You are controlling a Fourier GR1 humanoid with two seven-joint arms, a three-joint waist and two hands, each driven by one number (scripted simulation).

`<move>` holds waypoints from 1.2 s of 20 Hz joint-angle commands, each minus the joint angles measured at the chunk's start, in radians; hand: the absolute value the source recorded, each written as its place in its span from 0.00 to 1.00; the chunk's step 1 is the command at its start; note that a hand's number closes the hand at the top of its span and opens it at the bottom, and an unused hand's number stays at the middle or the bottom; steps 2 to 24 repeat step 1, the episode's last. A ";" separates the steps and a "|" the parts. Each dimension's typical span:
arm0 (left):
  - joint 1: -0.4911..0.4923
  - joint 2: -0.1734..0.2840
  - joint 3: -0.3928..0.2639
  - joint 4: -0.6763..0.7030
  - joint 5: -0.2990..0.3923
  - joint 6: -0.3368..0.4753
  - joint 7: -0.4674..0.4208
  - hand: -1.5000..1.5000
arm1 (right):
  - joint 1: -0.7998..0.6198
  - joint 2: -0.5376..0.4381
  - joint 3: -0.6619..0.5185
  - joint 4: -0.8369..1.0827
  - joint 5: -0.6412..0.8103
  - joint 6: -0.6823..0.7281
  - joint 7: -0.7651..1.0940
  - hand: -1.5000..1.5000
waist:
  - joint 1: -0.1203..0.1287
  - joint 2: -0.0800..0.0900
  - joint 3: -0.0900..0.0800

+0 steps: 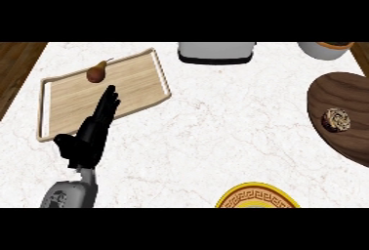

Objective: Pick the cupcake from the plate and place it in the bowl

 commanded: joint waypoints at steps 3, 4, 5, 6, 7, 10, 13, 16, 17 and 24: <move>0.013 -0.002 -0.005 0.006 -0.008 0.001 -0.016 0.50 | 0.047 -0.009 0.009 -0.010 -0.017 0.256 -0.181 0.00 | -0.003 0.001 0.001; 0.013 -0.002 -0.005 0.006 -0.008 0.001 -0.016 0.50 | 0.047 -0.009 0.009 -0.010 -0.017 0.256 -0.181 0.00 | -0.003 0.001 0.001; 0.013 -0.002 -0.005 0.006 -0.008 0.001 -0.016 0.50 | 0.047 -0.009 0.009 -0.010 -0.017 0.256 -0.181 0.00 | -0.003 0.001 0.001; 0.013 -0.002 -0.005 0.006 -0.008 0.001 -0.016 0.50 | 0.047 -0.009 0.009 -0.010 -0.017 0.256 -0.181 0.00 | -0.003 0.001 0.001; 0.013 -0.002 -0.005 0.006 -0.008 0.001 -0.016 0.50 | 0.047 -0.009 0.009 -0.010 -0.017 0.256 -0.181 0.00 | -0.003 0.001 0.001; 0.013 -0.002 -0.005 0.006 -0.008 0.001 -0.016 0.50 | 0.047 -0.009 0.009 -0.010 -0.017 0.256 -0.181 0.00 | -0.003 0.001 0.001; 0.013 -0.002 -0.005 0.006 -0.008 0.001 -0.016 0.50 | 0.047 -0.009 0.009 -0.010 -0.017 0.256 -0.181 0.00 | -0.003 0.001 0.001; 0.013 -0.002 -0.005 0.006 -0.008 0.001 -0.016 0.50 | 0.047 -0.009 0.009 -0.010 -0.017 0.256 -0.181 0.00 | -0.003 0.001 0.001; 0.013 -0.002 -0.005 0.006 -0.008 0.001 -0.016 0.50 | 0.047 -0.009 0.009 -0.010 -0.017 0.256 -0.181 0.00 | -0.003 0.001 0.001; 0.013 -0.002 -0.005 0.006 -0.008 0.001 -0.016 0.50 | 0.047 -0.009 0.009 -0.010 -0.017 0.256 -0.181 0.00 | -0.003 0.001 0.001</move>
